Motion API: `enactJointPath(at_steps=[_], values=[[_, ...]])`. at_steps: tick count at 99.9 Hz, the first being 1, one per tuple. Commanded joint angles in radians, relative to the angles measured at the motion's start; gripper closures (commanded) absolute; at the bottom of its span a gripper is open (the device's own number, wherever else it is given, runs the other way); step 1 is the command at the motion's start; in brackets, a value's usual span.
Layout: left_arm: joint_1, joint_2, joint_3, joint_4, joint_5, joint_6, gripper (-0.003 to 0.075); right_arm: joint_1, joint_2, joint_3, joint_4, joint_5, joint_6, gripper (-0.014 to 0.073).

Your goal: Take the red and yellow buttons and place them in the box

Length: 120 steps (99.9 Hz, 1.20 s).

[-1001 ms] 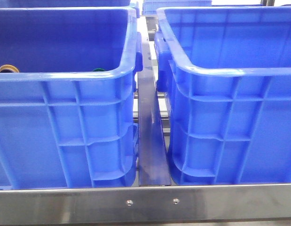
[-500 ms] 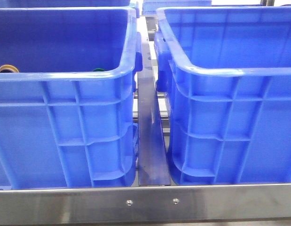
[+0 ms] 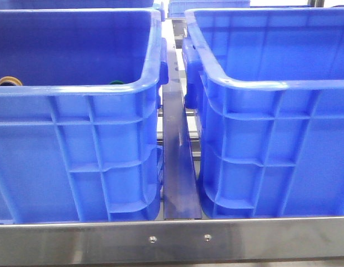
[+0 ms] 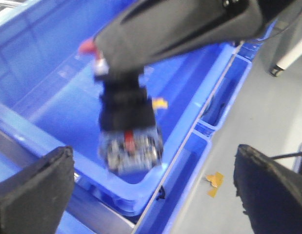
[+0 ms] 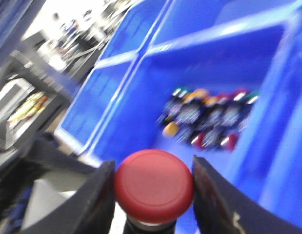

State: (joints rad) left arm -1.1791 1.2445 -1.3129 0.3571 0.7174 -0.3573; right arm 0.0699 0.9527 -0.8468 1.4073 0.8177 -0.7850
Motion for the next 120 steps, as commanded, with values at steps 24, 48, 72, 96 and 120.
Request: enactJointPath(at_steps=[24, 48, 72, 96, 120], values=[[0.204, -0.101, 0.016, 0.013, -0.070, -0.011, 0.0104, 0.001, -0.008, -0.036, 0.068, -0.187, -0.087, 0.0462], [0.425, -0.231, 0.227, 0.005, -0.142, -0.069, 0.0104, 0.001, -0.008, -0.036, 0.054, -0.286, -0.146, 0.0462], [0.693, -0.391, 0.438, 0.008, -0.217, -0.113, 0.0104, 0.001, -0.008, -0.036, 0.053, -0.398, -0.210, 0.0462], [0.906, -0.562, 0.588, 0.008, -0.323, -0.113, 0.0125, 0.001, -0.007, -0.035, 0.053, -0.530, -0.306, 0.0462], [0.956, -0.659, 0.630, 0.016, -0.341, -0.113, 0.0423, 0.001, 0.047, -0.035, 0.053, -0.675, -0.408, 0.0462]])
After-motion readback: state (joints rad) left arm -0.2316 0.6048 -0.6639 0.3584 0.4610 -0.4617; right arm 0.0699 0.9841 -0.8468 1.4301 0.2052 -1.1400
